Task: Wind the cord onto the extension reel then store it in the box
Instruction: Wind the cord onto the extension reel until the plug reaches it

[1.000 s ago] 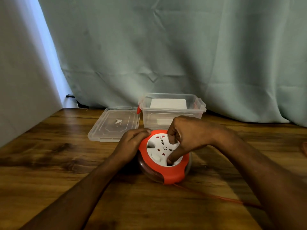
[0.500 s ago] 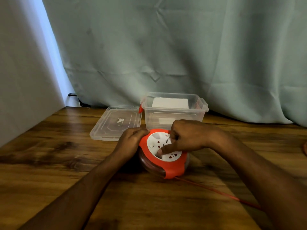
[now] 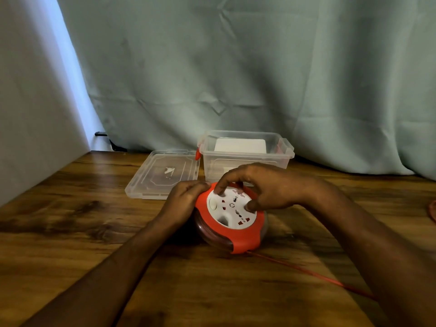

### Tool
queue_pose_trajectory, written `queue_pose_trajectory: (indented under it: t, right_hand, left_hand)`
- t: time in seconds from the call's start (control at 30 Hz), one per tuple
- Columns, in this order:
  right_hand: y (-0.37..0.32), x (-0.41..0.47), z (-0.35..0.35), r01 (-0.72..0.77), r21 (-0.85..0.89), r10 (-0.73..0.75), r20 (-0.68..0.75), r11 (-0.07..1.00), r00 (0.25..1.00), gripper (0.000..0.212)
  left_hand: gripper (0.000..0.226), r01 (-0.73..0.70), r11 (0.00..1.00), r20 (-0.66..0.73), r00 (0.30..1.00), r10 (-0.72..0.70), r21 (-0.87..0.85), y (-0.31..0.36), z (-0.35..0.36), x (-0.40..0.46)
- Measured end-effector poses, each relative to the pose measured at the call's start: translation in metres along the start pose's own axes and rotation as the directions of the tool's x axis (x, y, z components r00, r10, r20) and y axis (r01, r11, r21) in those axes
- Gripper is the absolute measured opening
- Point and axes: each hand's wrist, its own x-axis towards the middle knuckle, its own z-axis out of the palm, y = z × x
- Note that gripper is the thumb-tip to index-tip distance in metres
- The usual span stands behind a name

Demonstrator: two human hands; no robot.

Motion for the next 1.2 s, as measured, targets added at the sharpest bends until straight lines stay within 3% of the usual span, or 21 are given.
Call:
queue_pose_trajectory:
  t: [0.2,0.43,0.73,0.93,1.07,1.13,1.2]
  right_hand:
    - [0.001,0.000,0.001,-0.008,0.066,0.008,0.003,0.998,1.000,0.074]
    - [-0.005,-0.005,0.001,-0.028,-0.037,0.027,-0.038,0.999,0.999,0.095]
    - [-0.019,-0.006,0.004,-0.090,-0.241,0.074,-0.074,0.966,0.995,0.048]
    - [-0.024,-0.001,0.012,-0.115,-0.216,0.105,-0.059,0.970,0.993,0.044]
    - [-0.021,-0.004,0.002,-0.072,-0.171,0.044,-0.163,0.983,0.986,0.046]
    - [-0.019,-0.005,-0.003,-0.036,-0.103,0.021,-0.139,0.994,0.990,0.044]
    - [-0.018,-0.006,-0.007,-0.042,-0.066,0.037,-0.076,0.997,0.996,0.054]
  left_hand:
    - [0.036,0.012,1.000,0.004,1.000,-0.012,-0.018,-0.001,0.000,0.000]
    - [0.034,0.037,0.999,-0.026,0.999,-0.038,-0.030,0.001,0.001,-0.001]
    - [0.031,0.027,0.998,-0.014,1.000,-0.028,-0.061,0.001,0.002,-0.001]
    - [0.032,0.040,0.997,0.005,0.999,-0.040,-0.072,0.001,0.002,-0.002]
    - [0.035,0.033,0.999,0.033,0.999,-0.032,-0.029,0.000,0.001,-0.001]
    - [0.036,0.031,0.999,0.040,0.999,-0.031,-0.015,-0.001,0.001,0.000]
    - [0.036,0.019,1.000,0.039,0.999,-0.019,-0.012,-0.002,0.001,0.000]
